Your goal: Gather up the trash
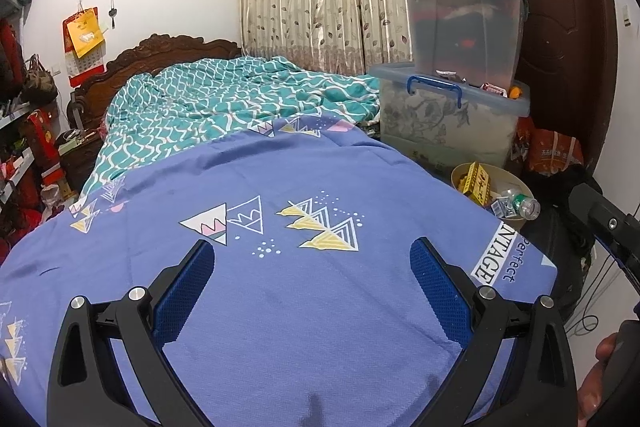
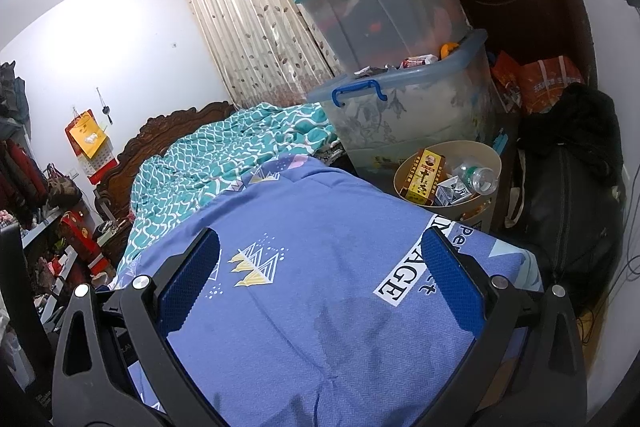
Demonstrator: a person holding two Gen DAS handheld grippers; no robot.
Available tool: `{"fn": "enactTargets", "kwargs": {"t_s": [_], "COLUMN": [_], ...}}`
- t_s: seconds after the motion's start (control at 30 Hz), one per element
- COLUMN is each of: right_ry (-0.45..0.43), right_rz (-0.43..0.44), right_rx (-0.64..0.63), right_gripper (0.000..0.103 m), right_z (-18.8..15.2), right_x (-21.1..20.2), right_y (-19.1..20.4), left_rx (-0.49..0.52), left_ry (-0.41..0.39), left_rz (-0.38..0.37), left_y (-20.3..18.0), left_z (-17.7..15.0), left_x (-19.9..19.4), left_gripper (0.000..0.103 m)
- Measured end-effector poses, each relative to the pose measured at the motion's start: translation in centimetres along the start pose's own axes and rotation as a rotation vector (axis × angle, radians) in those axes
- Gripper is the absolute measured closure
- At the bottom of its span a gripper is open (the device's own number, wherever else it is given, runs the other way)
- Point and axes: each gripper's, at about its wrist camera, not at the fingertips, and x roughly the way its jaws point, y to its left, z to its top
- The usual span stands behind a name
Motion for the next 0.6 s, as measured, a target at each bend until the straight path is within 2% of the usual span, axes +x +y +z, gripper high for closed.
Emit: {"fn": "enactTargets", "kwargs": {"t_s": [0.37, 0.47, 0.6], "right_ry": [0.000, -0.001, 0.000], "right_rz": [0.000, 0.000, -0.001], "right_rx": [-0.001, -0.001, -0.001], "right_gripper": [0.003, 0.003, 0.003], "right_z": [-0.04, -0.03, -0.06], "right_x": [-0.04, -0.05, -0.05], "right_y": [0.17, 0.15, 0.18], "left_rx": [0.037, 0.042, 0.039], "left_ry": [-0.012, 0.017, 0.022], "left_rz": [0.047, 0.080, 0.079], "left_y": [-0.70, -0.80, -0.57], "left_z": [-0.09, -0.22, -0.36], "left_x": [-0.58, -0.41, -0.40], "left_gripper": [0.009, 0.009, 0.009]}}
